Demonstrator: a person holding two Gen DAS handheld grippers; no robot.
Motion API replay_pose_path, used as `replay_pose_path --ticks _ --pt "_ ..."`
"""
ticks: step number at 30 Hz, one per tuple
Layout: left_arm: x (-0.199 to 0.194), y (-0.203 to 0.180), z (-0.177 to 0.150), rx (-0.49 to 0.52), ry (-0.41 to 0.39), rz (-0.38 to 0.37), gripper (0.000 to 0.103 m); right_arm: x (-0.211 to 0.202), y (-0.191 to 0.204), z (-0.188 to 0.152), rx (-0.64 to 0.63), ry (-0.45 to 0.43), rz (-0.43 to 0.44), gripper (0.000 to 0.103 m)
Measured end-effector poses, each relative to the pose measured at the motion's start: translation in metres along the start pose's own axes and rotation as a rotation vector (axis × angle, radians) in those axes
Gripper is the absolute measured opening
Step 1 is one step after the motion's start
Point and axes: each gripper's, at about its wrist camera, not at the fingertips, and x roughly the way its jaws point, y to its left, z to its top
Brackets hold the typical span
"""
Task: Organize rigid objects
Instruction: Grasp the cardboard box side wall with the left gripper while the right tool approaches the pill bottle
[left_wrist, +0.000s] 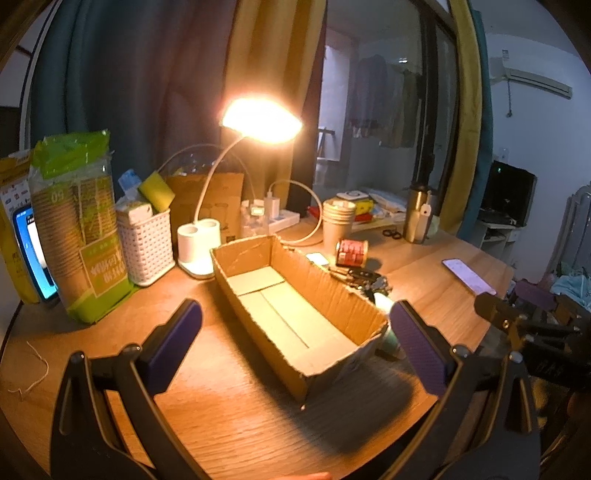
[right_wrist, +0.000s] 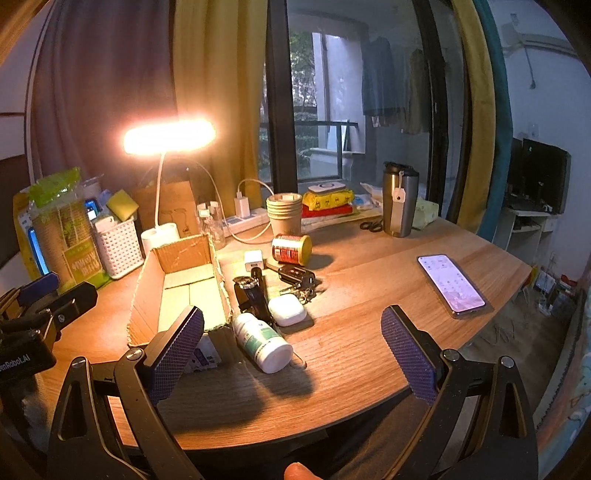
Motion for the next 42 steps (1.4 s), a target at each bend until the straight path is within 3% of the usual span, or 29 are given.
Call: replay_pose_path --ticks 13,21,22,27,30,31,37,42 --pt "0.063 0.029 -0.016 -0.015 0.120 0.033 0.103 0.073 0.001 -0.018 -0.053 0.136 0.000 0.099" --pt "0.105 0.033 -0.020 0.005 0.223 -0.010 0.100 0.105 0.007 -0.032 -0.090 0.208 0.007 0.099" --pt "0.111 0.034 -0.020 0.003 0.241 -0.014 0.090 0.108 0.007 -0.032 -0.091 0.215 0.006 0.099" --pt "0.140 0.046 -0.029 -0.053 0.377 -0.027 0.062 0.114 0.006 -0.034 -0.092 0.231 0.000 0.099" --pt "0.144 0.057 -0.034 -0.095 0.413 -0.048 0.054 0.114 0.006 -0.033 -0.093 0.231 0.002 0.099" --pt "0.145 0.059 -0.034 -0.089 0.417 -0.042 0.046 0.114 0.006 -0.034 -0.094 0.230 0.003 0.099" --pt "0.150 0.070 -0.030 -0.046 0.433 -0.006 0.026 0.115 0.009 -0.034 -0.098 0.229 0.015 0.099" --pt "0.168 0.074 -0.033 -0.049 0.480 -0.033 0.015 0.119 0.010 -0.036 -0.094 0.239 0.025 0.099"
